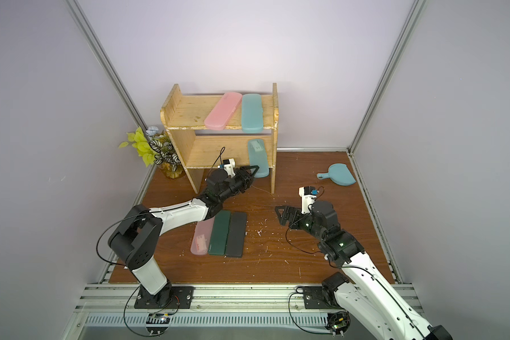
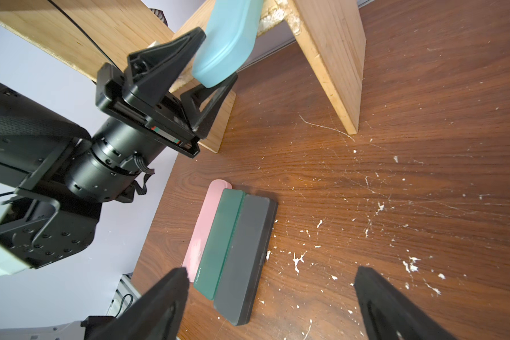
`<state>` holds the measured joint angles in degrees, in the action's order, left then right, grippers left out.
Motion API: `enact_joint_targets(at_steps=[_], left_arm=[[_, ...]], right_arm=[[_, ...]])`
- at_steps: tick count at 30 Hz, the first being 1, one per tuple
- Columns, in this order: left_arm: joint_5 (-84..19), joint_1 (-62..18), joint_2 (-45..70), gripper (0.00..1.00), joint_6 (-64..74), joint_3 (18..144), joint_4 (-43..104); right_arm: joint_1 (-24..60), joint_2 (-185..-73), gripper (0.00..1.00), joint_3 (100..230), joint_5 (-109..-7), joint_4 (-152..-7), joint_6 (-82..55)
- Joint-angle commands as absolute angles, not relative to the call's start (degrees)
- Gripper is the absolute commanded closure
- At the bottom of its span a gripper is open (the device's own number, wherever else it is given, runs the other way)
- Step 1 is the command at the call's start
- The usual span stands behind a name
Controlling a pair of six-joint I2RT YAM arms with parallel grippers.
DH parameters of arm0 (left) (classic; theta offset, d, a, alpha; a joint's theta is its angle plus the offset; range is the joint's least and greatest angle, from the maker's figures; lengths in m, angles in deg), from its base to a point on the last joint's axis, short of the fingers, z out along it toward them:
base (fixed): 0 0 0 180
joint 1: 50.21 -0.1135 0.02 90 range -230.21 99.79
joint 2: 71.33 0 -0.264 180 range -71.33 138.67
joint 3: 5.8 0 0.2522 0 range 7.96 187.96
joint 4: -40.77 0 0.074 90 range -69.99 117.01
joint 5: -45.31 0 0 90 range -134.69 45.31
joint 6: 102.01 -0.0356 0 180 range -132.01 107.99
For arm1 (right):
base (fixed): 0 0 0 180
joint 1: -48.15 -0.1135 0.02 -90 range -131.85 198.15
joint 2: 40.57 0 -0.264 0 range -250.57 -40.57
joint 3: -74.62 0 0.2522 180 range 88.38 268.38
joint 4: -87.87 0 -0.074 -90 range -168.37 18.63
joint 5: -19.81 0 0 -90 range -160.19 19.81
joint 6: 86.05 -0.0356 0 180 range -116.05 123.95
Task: Remove the pencil cases from the shelf
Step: Pick up the pencil case from the shelf.
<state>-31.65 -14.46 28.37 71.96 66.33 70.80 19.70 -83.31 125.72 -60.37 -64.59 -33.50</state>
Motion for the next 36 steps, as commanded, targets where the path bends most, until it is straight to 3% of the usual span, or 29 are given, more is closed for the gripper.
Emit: enact_joint_targets(at_steps=[1,11,23,36], left_arm=[[-30.6,-13.9,28.6,0.67,71.8,67.6,73.4],[-30.8,-13.9,26.3,0.89,71.7,65.8,73.0],[-31.1,-13.9,13.9,0.95,70.2,58.4,69.2],[-19.4,-13.9,-2.8,0.98,71.4,45.8,70.2]], right_arm=[[20.3,-82.7,0.05,128.0,-61.3,-64.5,-32.1],[21.0,-83.0,0.05,128.3,-60.1,-65.5,-34.0],[21.3,-82.7,0.05,124.7,-50.2,-74.7,-42.5],[21.2,-82.4,0.07,118.4,-41.8,-97.9,-60.6]])
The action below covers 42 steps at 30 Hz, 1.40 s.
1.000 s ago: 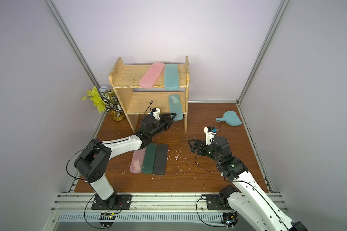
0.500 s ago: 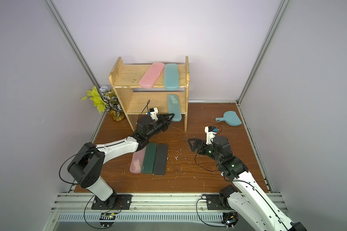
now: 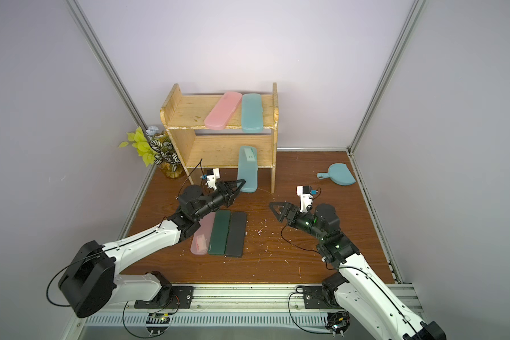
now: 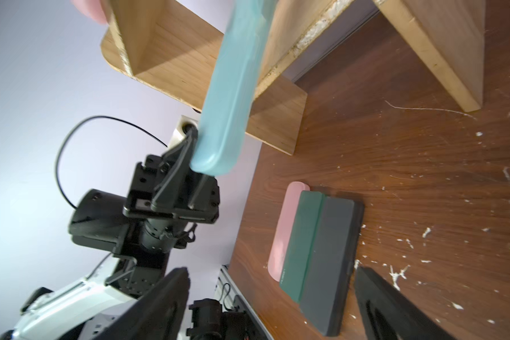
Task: Remove the pencil cases from the shelf
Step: Pick up the pencil case from the shelf.
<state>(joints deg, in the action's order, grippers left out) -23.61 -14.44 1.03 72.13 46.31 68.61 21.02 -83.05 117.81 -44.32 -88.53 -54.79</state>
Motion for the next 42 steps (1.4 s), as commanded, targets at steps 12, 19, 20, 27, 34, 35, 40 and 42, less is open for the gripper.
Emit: enact_joint_targets(at_steps=[12,19,20,27,34,35,40,42], left_arm=[[-13.7,-13.9,-13.8,0.99,72.5,39.3,66.3],[-11.1,-13.9,-14.5,0.99,73.2,39.3,67.5],[-10.8,-13.9,-14.5,0.99,73.3,39.2,67.8],[-8.7,-13.8,-14.7,0.99,74.2,39.1,69.0],[-7.2,-13.9,-14.3,0.99,75.4,39.3,71.8],[-7.0,-13.9,-14.4,0.99,75.5,39.4,71.9],[-6.2,-13.8,-14.4,0.99,75.8,39.3,72.3],[-5.9,-13.8,-14.3,0.99,75.9,39.4,72.3]], right_arm=[[20.8,-90.4,0.11,124.5,-37.7,-103.4,-65.1],[19.5,-94.4,0.17,126.7,-39.9,-107.1,-67.4],[19.3,-94.9,0.18,127.1,-40.1,-107.3,-67.3],[17.0,-100.1,0.23,130.3,-41.1,-110.4,-67.3],[15.2,-103.6,0.33,131.1,-42.3,-114.7,-68.6],[15.0,-104.0,0.34,131.1,-42.3,-115.5,-68.8],[14.4,-105.7,0.44,130.8,-42.8,-120.1,-70.0],[14.2,-106.3,0.47,130.9,-42.9,-121.1,-70.5]])
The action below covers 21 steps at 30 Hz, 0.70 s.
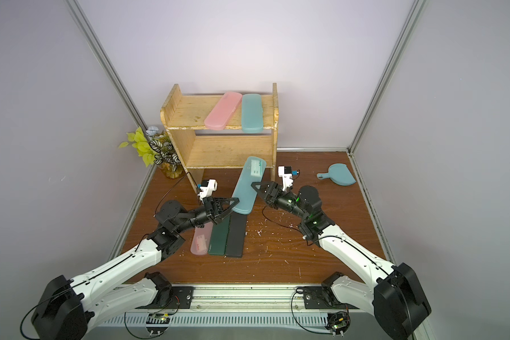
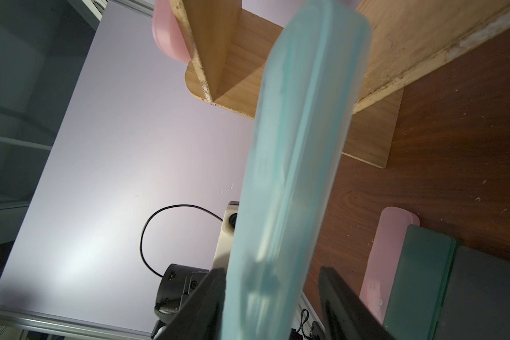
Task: Remove the pencil cases from the shelf
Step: Pick up the pencil case from the shelf.
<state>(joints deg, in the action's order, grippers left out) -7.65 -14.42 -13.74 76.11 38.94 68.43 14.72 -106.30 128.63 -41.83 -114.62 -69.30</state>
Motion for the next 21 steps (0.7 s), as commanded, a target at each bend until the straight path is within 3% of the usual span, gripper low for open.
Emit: enact_joint_targets(at_steps=[1,11,14,15,21], left_arm=[[-5.8,-13.8,-14.3,0.99,75.8,39.4,72.4],[-5.7,-13.9,-13.6,0.96,75.5,39.4,73.1],[-5.6,-13.8,-13.1,0.82,75.2,39.6,73.3],[-5.6,-13.9,-12.9,0.71,75.1,39.7,73.3],[-7.2,-13.9,-13.3,0.32,72.5,40.4,68.0]], right_arm=[[14.2,-106.6,0.48,130.9,-42.9,-121.6,-70.9],[13.6,-107.4,0.70,128.7,-42.9,-126.5,-73.8],[13.5,-106.9,0.75,128.0,-43.3,-126.8,-74.1],[13.4,-106.7,0.75,127.7,-43.5,-126.7,-74.3],[13.4,-104.8,0.78,125.9,-44.3,-124.6,-73.6]])
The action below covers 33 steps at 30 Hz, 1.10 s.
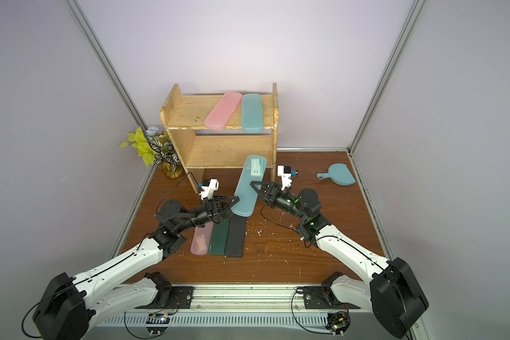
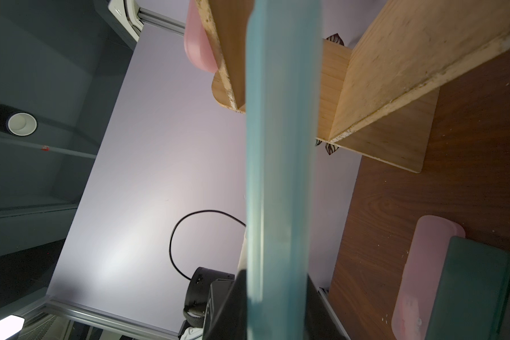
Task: Remove the pencil cases from the shelf
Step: Pick up the pencil case from the shelf, then place the pencil case at the center of the board.
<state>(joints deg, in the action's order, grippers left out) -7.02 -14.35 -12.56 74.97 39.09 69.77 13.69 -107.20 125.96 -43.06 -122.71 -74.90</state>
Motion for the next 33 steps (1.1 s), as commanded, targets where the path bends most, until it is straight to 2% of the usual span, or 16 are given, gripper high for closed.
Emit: enact_joint_targets(at_steps=[1,4,9,14,22,33], left_arm=[[-7.9,-13.9,-13.6,0.26,71.5,40.7,65.5],[-10.7,-14.0,-15.2,0.16,68.5,41.4,57.2],[-18.8,-14.8,-20.2,0.09,64.3,41.4,42.4],[-26.3,-16.4,-26.4,0.01,62.1,41.4,30.7],[-35.3,-18.6,-34.1,0.01,60.1,43.6,17.8],[-36.9,-18.6,-36.2,0.01,61.5,42.8,18.1]], right_arm=[[13.4,-104.2,0.78,125.4,-44.4,-124.0,-73.0],[13.4,-101.7,0.78,124.1,-45.9,-117.9,-69.8],[13.3,-96.7,0.79,121.8,-48.4,-103.8,-61.3],[13.3,-92.3,0.78,116.2,-49.6,-98.7,-59.0],[13.3,-90.0,0.78,110.5,-50.5,-94.3,-54.1],[13.3,-100.0,0.78,109.1,-46.8,-101.1,-52.6]])
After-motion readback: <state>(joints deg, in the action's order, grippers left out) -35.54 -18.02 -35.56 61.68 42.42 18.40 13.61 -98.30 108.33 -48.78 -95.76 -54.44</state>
